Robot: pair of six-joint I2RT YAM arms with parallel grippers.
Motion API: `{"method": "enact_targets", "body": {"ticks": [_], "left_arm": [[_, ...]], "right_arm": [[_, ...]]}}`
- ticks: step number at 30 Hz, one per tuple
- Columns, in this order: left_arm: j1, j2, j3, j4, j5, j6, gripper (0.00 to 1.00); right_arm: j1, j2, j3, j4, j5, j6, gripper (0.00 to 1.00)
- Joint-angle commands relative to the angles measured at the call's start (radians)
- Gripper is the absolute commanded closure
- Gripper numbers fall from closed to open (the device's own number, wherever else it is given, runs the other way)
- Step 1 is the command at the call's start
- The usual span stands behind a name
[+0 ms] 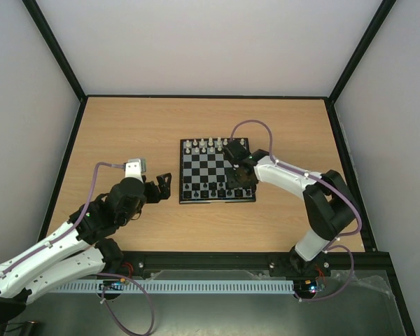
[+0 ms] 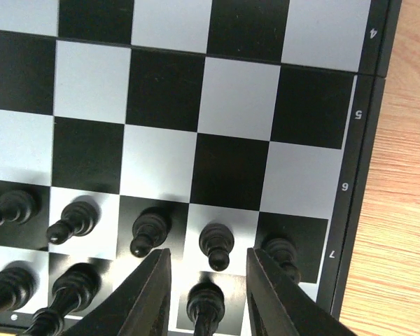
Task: Set up the chess pieces on the board
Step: Adjust the chess piece on the chessboard, then reset both arms
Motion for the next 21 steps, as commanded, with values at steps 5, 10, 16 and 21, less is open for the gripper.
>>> {"method": "enact_targets", "body": {"ticks": [5, 10, 16, 21], "left_arm": [[0.006, 0.006, 0.006, 0.012, -0.001, -0.001, 0.01], [0.006, 0.017, 0.005, 0.018, 0.002, -0.001, 0.01], [0.005, 0.012, -0.007, 0.035, 0.007, 0.005, 0.01], [0.005, 0.016, -0.006, 0.045, 0.005, 0.010, 0.00]], "right_arm": [[-0.003, -0.092, 0.016, -0.038, -0.034, -0.003, 0.65], [-0.003, -0.127, 0.005, -0.025, -0.109, -0.012, 0.64], [-0.003, -0.162, -0.005, -0.018, -0.148, -0.017, 0.63], [-0.001, -0.170, -0.001, -0.022, -0.166, -0.020, 0.57]]}}
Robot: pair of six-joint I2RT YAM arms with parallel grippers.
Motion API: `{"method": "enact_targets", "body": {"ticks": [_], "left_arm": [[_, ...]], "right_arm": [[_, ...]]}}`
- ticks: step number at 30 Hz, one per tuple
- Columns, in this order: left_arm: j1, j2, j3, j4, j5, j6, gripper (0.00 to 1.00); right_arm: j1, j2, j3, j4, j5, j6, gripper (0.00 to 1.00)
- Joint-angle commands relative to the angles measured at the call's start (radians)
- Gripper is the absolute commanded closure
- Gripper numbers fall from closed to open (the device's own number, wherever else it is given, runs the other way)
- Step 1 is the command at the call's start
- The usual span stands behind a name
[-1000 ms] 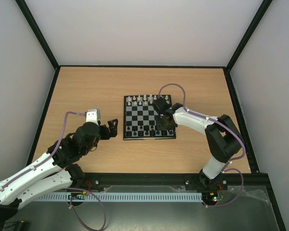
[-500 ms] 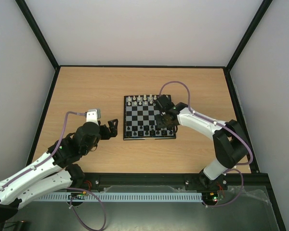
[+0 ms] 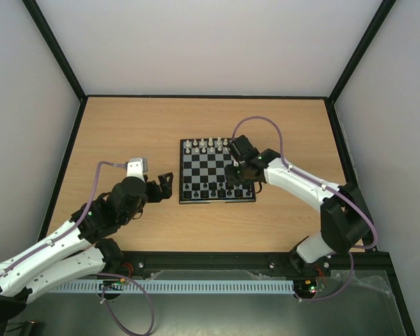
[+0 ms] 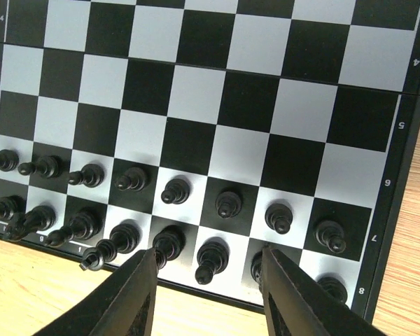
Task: Set up the chess pieces on the board
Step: Reset both arms
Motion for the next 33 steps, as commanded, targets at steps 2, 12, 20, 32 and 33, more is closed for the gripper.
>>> {"method": "enact_targets", "body": {"ticks": [2, 12, 20, 32, 33], "left_arm": [[0.006, 0.006, -0.003, 0.027, -0.002, 0.013, 0.00], [0.005, 0.034, 0.001, 0.023, -0.017, 0.009, 0.01], [0.011, 0.051, 0.021, -0.027, -0.110, -0.006, 0.00], [0.026, 0.057, 0.067, -0.111, -0.291, -0.044, 0.01], [0.027, 0.057, 0.064, -0.101, -0.288, -0.037, 0.00]], "right_arm": [[-0.001, -0.033, -0.007, -0.019, -0.035, -0.014, 0.57], [-0.001, -0.114, -0.074, 0.014, -0.003, 0.000, 0.25], [-0.001, -0.249, -0.166, 0.092, 0.074, 0.033, 0.01], [-0.002, -0.451, -0.309, 0.195, 0.174, 0.052, 0.01], [-0.003, -0.471, -0.318, 0.197, 0.191, 0.053, 0.01]]}}
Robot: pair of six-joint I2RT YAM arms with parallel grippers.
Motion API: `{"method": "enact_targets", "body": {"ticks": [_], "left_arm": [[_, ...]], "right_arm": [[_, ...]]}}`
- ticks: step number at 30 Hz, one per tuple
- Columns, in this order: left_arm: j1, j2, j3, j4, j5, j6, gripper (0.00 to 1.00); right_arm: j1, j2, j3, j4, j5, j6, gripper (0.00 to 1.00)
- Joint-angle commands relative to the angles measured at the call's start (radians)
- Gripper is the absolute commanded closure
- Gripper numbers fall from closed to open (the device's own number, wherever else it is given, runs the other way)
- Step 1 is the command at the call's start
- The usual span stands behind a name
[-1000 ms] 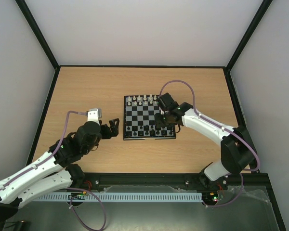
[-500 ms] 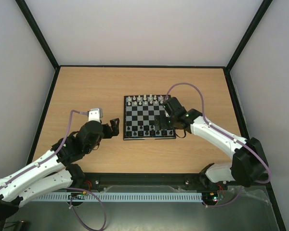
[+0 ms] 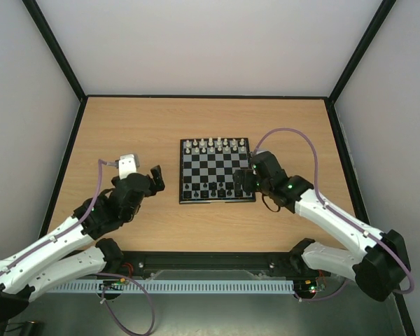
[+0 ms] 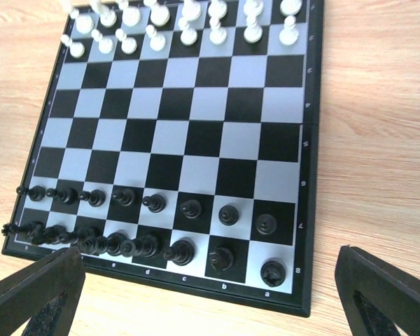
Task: Set up the chess pieces on the board
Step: Reset both arms
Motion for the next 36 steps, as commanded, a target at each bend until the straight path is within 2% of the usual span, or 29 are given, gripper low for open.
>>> {"method": "enact_targets", "body": {"ticks": [1, 7, 9, 17, 20, 22, 23, 27, 31, 33, 36], "left_arm": [[0.009, 0.001, 0.016, 0.015, -0.051, 0.010, 0.01], [0.008, 0.033, -0.065, 0.218, -0.021, 0.109, 0.00], [0.009, 0.053, -0.091, 0.309, -0.016, 0.184, 0.01], [0.021, 0.219, -0.056, 0.452, -0.292, 0.296, 0.01], [0.068, 0.271, -0.053, 0.472, -0.382, 0.292, 0.01], [0.115, 0.274, -0.085, 0.523, -0.366, 0.337, 0.01], [0.138, 0.267, -0.118, 0.601, -0.352, 0.384, 0.00], [0.253, 0.196, -0.285, 0.833, -0.192, 0.550, 0.01], [0.387, 0.127, -0.405, 0.922, -0.098, 0.577, 0.01], [0.458, 0.113, -0.471, 1.016, -0.031, 0.608, 0.01], [0.522, 0.131, -0.482, 1.051, -0.009, 0.619, 0.00]], "right_arm": [[-0.003, -0.087, -0.043, 0.030, 0.092, 0.017, 0.02], [-0.003, -0.195, -0.089, 0.050, 0.192, 0.051, 0.01], [-0.003, -0.204, -0.070, 0.036, 0.210, 0.055, 0.02], [-0.003, -0.191, -0.034, 0.089, 0.240, 0.035, 0.01], [-0.009, -0.195, -0.047, 0.152, 0.348, 0.034, 0.01], [-0.045, -0.197, -0.064, 0.199, 0.388, 0.041, 0.02], [-0.083, -0.196, -0.074, 0.224, 0.378, 0.052, 0.02], [-0.206, -0.207, -0.138, 0.312, 0.391, 0.071, 0.02], [-0.264, -0.224, -0.239, 0.424, 0.516, 0.034, 0.01], [-0.290, -0.223, -0.302, 0.497, 0.569, 0.018, 0.01], [-0.339, -0.196, -0.398, 0.627, 0.605, -0.001, 0.01]]}}
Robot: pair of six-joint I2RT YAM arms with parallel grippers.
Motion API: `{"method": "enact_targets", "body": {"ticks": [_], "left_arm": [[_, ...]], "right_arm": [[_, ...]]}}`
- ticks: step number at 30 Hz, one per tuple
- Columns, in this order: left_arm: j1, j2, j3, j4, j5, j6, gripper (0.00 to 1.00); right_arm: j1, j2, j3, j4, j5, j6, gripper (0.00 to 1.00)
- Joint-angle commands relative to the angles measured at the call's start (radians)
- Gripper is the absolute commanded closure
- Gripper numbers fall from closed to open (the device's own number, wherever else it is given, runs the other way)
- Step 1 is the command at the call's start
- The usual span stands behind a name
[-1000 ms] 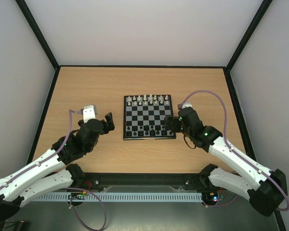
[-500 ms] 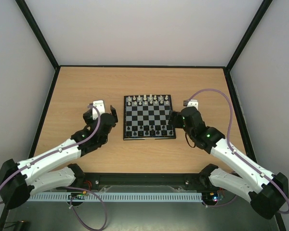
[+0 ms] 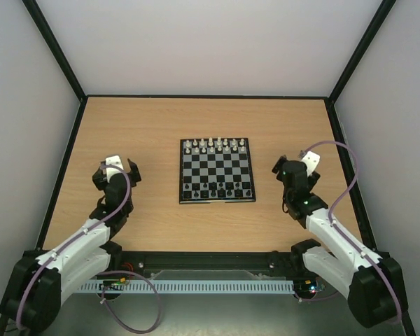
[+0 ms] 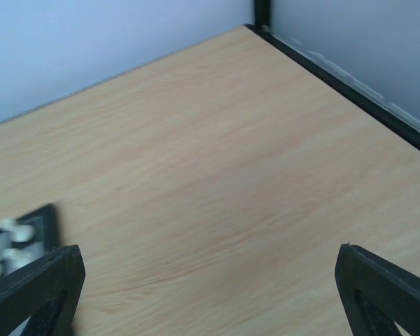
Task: Set up the chess pieces on the board
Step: Reset both arms
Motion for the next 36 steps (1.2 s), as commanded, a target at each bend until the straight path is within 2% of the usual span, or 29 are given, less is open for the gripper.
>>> {"method": "enact_targets", "body": {"ticks": [1, 5, 9, 11, 13, 16, 18, 21, 22, 26, 28, 32, 34, 36], "left_arm": [[0.094, 0.016, -0.034, 0.215, 0.111, 0.064, 0.00], [0.172, 0.118, -0.042, 0.337, 0.184, 0.063, 0.00], [0.241, 0.336, -0.040, 0.512, 0.248, 0.040, 0.00], [0.249, 0.394, 0.005, 0.491, 0.269, 0.053, 0.00], [0.272, 0.415, 0.002, 0.541, 0.285, 0.048, 0.01], [0.357, 0.449, 0.003, 0.600, 0.397, -0.006, 0.00], [0.410, 0.487, 0.040, 0.574, 0.455, -0.025, 0.00], [0.433, 0.506, 0.049, 0.589, 0.485, -0.009, 0.00], [0.439, 0.511, 0.052, 0.595, 0.490, -0.004, 0.01], [0.457, 0.544, 0.061, 0.626, 0.516, 0.017, 0.00], [0.464, 0.570, 0.046, 0.706, 0.509, 0.015, 0.01], [0.462, 0.567, 0.043, 0.694, 0.511, 0.019, 0.00], [0.462, 0.561, 0.033, 0.710, 0.519, 0.022, 0.00], [0.460, 0.558, 0.008, 0.761, 0.561, 0.044, 0.00]], "right_arm": [[-0.071, 0.030, -0.118, 0.245, 0.142, -0.034, 0.01], [-0.123, 0.136, -0.166, 0.394, 0.167, -0.066, 0.01], [-0.187, 0.251, -0.193, 0.549, 0.134, -0.065, 0.01], [-0.223, 0.319, -0.201, 0.609, 0.120, -0.058, 0.02], [-0.257, 0.383, -0.197, 0.647, 0.097, -0.036, 0.01], [-0.273, 0.466, -0.155, 0.700, 0.065, -0.069, 0.01], [-0.273, 0.523, -0.108, 0.695, 0.086, -0.108, 0.01], [-0.273, 0.568, -0.136, 0.847, 0.039, -0.180, 0.02], [-0.273, 0.580, -0.110, 0.803, 0.042, -0.173, 0.01], [-0.270, 0.596, -0.102, 0.809, 0.011, -0.199, 0.01], [-0.270, 0.576, -0.123, 0.844, -0.036, -0.232, 0.02], [-0.259, 0.566, -0.162, 0.923, -0.188, -0.329, 0.01], [-0.253, 0.568, -0.225, 1.027, -0.209, -0.339, 0.01], [-0.257, 0.565, -0.246, 1.063, -0.199, -0.325, 0.01]]}}
